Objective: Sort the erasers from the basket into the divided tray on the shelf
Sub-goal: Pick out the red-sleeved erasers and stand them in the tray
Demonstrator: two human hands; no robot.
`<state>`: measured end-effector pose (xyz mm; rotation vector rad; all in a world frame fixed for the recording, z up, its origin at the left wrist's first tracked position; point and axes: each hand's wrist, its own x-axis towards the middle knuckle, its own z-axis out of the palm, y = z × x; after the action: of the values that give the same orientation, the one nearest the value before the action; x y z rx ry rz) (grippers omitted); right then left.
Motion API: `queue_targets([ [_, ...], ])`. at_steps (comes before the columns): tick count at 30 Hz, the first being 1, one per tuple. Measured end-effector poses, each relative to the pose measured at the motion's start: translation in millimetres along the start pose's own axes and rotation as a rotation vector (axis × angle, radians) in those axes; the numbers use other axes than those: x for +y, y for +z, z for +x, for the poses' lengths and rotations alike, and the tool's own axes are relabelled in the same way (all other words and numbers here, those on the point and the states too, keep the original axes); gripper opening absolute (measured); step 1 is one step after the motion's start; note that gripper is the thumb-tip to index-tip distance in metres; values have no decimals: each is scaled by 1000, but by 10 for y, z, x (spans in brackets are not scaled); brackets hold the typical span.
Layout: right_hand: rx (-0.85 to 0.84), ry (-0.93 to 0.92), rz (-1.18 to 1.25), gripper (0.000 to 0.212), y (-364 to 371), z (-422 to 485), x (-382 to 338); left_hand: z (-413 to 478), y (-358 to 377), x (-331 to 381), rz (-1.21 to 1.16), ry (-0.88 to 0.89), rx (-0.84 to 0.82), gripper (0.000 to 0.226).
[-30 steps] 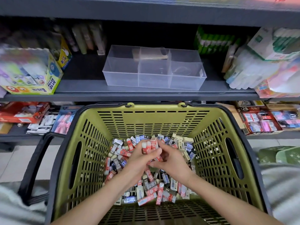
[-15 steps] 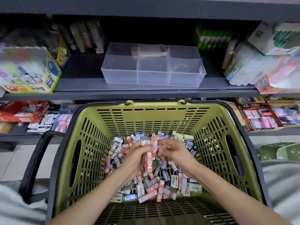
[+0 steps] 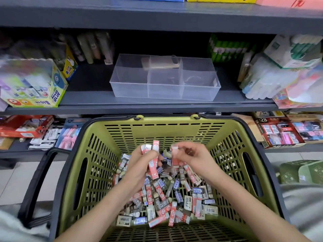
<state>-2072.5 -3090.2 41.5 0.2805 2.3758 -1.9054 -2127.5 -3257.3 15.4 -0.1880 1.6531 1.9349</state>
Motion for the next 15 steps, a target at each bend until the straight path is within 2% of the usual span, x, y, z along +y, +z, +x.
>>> queue_targets([
  [2,108,-103,-115,9,-107,121,-211,3,-24,252,32,129,13,13],
  [5,294,-351,-381,18,-219,426,-570,65,-84,715,110,385,142,15],
  [7,329,-398,-421,22,-241,696,-754,165,-141,1025,150,536,249,18],
  [10,314,-327,-478,18,-253,1136,-868,462,-262,1416,218,625,425,19],
  [13,280,-209,-518,19,-296,1426,-848,831,-424,1674,295,595,586,43],
  [15,269,-148,-479,23,-334,1487,-811,1015,-505,1736,255,538,627,46],
])
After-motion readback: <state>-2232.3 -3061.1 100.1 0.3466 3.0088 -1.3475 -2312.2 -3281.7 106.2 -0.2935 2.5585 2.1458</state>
